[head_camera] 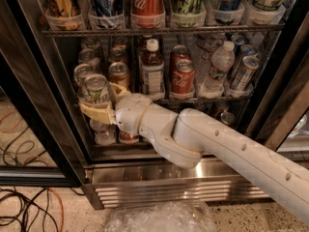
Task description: Pick 7up can from middle shelf of fridge
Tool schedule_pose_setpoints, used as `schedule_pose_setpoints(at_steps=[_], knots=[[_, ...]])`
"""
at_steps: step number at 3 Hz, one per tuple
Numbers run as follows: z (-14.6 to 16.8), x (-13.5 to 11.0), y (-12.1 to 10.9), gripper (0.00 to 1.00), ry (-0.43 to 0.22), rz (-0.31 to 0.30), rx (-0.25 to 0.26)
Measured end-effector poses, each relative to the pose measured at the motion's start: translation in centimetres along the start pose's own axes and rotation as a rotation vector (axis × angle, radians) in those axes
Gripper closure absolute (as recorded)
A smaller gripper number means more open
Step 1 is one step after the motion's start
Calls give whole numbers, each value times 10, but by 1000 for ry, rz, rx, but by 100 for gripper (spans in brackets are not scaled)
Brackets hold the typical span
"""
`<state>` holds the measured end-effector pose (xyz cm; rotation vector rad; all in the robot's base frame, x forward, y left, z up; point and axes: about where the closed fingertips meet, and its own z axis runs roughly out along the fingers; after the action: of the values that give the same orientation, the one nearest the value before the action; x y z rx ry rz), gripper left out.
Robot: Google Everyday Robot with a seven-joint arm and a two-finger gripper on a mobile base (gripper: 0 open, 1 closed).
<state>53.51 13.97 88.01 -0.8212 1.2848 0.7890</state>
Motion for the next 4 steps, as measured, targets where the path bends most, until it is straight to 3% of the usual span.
schedule_pose_setpoints(at_steps=[2,4], knots=[[-36,1,16,100,96,20,-78],[-71,8,28,100,187,38,-72]])
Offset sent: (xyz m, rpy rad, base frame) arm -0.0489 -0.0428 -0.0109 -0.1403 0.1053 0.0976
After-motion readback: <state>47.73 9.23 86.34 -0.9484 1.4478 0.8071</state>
